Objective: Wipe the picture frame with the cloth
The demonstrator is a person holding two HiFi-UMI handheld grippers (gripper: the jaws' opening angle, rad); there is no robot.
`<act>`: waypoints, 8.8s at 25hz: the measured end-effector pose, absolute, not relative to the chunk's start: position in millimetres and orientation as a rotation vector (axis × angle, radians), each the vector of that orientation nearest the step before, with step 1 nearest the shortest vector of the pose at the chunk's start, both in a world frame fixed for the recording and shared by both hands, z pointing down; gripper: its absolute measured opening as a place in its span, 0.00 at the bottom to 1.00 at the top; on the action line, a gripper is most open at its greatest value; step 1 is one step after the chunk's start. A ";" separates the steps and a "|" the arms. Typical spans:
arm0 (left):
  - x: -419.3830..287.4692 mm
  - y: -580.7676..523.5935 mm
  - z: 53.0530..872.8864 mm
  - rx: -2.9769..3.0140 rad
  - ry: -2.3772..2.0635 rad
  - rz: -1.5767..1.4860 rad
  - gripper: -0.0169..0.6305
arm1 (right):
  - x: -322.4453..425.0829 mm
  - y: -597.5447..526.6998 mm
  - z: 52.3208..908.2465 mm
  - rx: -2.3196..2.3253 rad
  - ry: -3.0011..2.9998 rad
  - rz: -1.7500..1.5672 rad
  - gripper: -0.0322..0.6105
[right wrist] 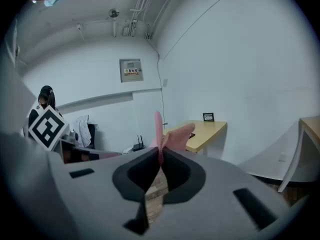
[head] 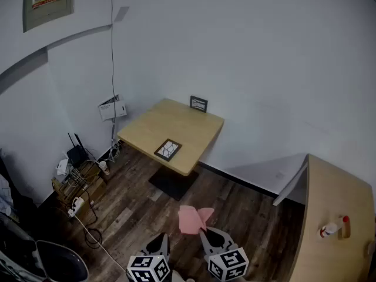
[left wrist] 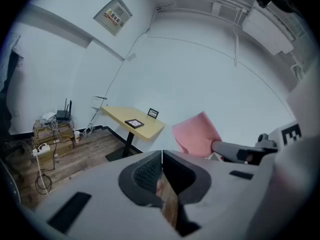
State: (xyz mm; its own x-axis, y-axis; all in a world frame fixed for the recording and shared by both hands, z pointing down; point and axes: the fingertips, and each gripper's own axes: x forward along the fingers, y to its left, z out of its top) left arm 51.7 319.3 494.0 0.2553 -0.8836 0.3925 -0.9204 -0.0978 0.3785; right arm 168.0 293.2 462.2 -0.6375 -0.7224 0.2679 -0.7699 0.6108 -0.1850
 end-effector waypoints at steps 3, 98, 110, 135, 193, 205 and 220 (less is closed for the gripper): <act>54.4 324.3 496.7 1.976 -1.638 0.052 0.03 | 172.2 303.7 461.1 1.238 -2.670 0.405 0.06; -93.3 -117.9 563.7 1.986 -1.462 0.260 0.03 | 27.4 -147.7 497.7 1.265 -2.571 0.495 0.06; -95.6 -169.6 603.8 1.884 -1.426 0.314 0.04 | 0.3 -211.7 517.1 1.140 -2.588 0.487 0.06; -98.9 -196.4 670.0 1.813 -1.361 0.444 0.23 | -26.5 -267.8 600.0 1.073 -2.477 0.576 0.06; -99.0 -200.2 688.1 1.756 -1.304 0.484 0.15 | 52.2 -204.6 664.4 1.153 -2.145 0.618 0.06; -93.7 -199.7 694.0 1.754 -1.280 0.448 0.15 | 12.0 -219.9 582.6 1.155 -2.397 0.512 0.06; -93.5 -200.8 691.2 1.759 -1.286 0.469 0.15 | -50.8 -221.6 587.6 0.982 -2.491 0.462 0.06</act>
